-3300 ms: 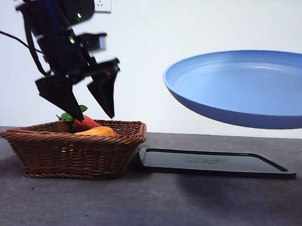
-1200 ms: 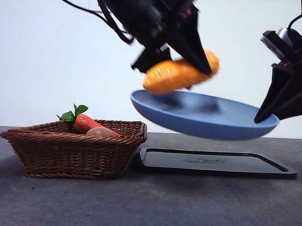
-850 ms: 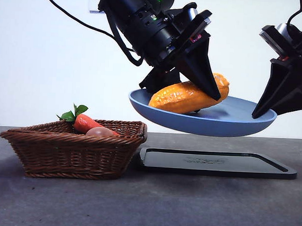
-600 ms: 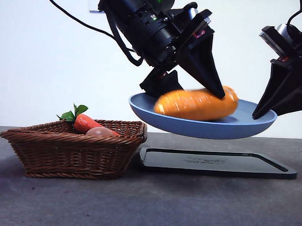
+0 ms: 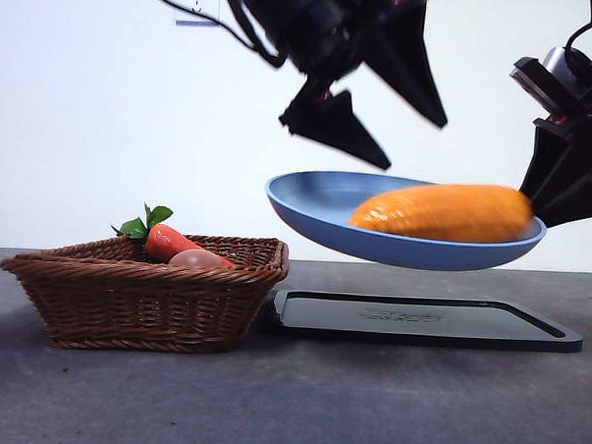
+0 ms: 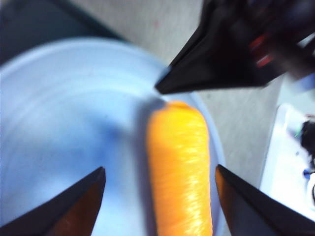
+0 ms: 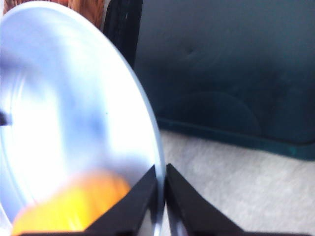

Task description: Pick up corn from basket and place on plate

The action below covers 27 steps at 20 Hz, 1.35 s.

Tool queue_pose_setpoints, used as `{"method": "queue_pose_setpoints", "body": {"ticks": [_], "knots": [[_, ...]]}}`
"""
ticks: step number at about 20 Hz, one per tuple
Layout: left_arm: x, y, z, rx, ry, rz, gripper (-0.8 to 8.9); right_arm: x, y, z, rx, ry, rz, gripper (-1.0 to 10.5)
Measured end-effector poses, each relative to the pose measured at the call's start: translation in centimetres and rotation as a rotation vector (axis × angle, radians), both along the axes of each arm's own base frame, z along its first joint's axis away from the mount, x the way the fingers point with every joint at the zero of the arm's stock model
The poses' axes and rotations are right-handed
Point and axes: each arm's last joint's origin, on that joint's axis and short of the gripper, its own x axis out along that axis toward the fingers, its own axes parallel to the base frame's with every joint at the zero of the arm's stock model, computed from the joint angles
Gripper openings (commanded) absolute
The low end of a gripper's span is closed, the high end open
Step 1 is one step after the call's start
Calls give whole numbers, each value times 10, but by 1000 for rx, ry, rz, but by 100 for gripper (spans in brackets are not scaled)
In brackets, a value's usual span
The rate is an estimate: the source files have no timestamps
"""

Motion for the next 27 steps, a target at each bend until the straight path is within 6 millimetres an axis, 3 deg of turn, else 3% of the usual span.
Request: {"method": "queue_pose_setpoints", "body": {"ticks": [7,18,25,27], "knots": [[-2,2,36,-14,-11,-2,365,20,-27,-10,-6,13,-110,2],[-4,4,36,3,12,-5,365,104,-29,-43,-16,161,-121,2],[-5,4,36,7,17,-5,365,109,-24,-59,-63,214,-128,7],[-5,4,36,10,20,-5,365,109,-24,-59,-63,213,-127,65]]}}
